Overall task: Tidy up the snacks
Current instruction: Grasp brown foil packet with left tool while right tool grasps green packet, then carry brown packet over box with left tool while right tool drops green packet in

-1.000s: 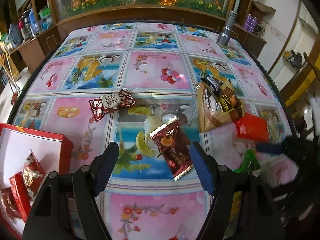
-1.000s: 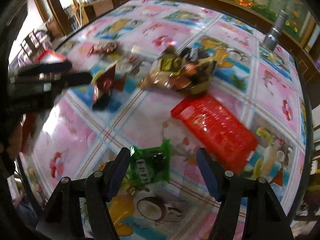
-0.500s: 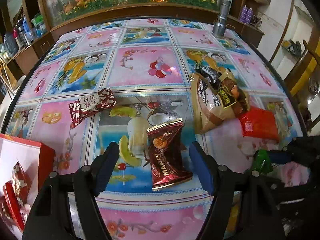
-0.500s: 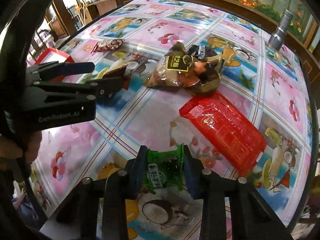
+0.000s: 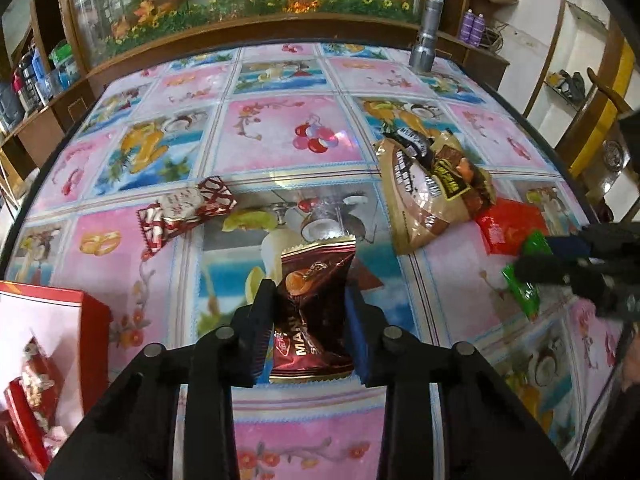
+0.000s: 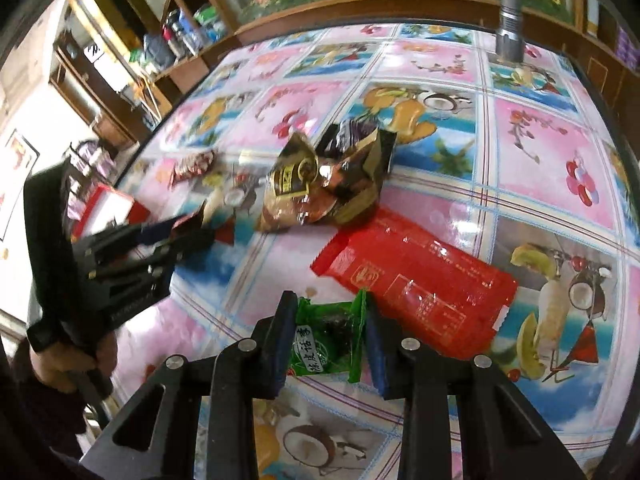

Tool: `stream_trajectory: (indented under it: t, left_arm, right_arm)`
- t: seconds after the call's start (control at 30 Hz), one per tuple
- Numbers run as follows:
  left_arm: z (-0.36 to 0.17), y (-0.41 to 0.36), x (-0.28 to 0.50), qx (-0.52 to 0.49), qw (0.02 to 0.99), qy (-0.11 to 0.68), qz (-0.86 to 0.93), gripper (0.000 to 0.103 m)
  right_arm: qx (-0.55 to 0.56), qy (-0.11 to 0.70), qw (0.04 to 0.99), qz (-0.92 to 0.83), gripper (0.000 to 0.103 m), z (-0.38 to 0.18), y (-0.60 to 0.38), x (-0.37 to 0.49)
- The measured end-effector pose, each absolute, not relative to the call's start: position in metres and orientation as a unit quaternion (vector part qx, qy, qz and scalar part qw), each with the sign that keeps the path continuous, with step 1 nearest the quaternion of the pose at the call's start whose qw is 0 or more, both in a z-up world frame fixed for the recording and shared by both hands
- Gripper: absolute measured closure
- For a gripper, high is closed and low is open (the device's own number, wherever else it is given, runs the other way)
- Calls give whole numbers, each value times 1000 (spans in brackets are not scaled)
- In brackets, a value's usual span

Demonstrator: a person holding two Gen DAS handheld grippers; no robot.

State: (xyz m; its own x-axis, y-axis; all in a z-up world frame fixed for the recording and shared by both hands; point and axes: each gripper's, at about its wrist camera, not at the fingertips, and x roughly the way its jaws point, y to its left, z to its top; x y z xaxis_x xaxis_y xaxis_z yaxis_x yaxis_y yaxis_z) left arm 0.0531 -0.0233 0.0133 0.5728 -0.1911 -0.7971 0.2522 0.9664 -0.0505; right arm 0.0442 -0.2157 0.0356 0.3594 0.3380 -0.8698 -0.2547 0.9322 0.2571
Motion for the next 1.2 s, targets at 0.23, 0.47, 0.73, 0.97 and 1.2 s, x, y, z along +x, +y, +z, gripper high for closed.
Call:
stream_trajectory:
  t: [0.23,0.47,0.73,0.97,1.2]
  left_arm:
    - [44,-11,10,56,906,400,-125,72]
    - [72,33,-38,13,921,367,-127,72]
    - [90,112,-90,-37,934,343,-95,72]
    - [87,159,-112,-54,940,331,-63,72]
    - [73,191,-116,-69,939,335,-28,72]
  right_arm:
    - [74,523,825,203,70,39,-213,46]
    - [119,490,827,249,70,43,-202,45]
    - [171,475,809,300,70,37,-167,44]
    - [246,460,786,331,71,32,-123,42]
    - [291,449,760,368,71,25,-41,43]
